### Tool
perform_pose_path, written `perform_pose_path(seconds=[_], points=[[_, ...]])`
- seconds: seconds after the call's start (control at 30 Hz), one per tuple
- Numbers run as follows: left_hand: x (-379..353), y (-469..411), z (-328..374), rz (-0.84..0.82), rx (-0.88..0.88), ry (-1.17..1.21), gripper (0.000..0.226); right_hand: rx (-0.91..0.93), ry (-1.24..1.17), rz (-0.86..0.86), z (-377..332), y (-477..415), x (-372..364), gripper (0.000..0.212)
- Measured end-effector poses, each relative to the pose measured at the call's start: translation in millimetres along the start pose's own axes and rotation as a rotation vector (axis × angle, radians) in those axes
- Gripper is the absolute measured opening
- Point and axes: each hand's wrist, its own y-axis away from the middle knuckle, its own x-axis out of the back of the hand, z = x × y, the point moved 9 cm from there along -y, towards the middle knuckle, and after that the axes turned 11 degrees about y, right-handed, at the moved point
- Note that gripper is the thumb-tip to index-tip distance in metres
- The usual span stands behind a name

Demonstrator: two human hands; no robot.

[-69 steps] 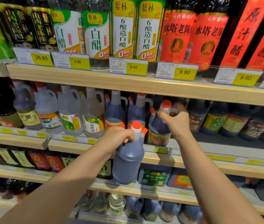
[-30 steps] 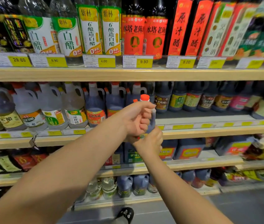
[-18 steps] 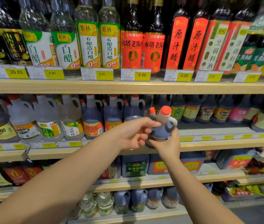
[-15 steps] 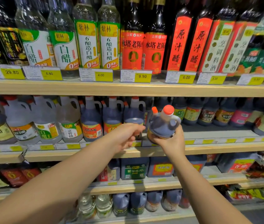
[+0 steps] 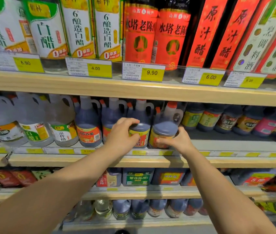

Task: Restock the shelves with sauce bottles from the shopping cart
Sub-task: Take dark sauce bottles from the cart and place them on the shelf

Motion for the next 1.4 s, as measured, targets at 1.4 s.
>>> perform_pose_path(seconds=[1.4], points=[[-37.9,-2.4,-6.3,0.032,-0.289,-0.676,0.083,0.166,0.471,0.311,-39.9,34.7,2.2,0.079]])
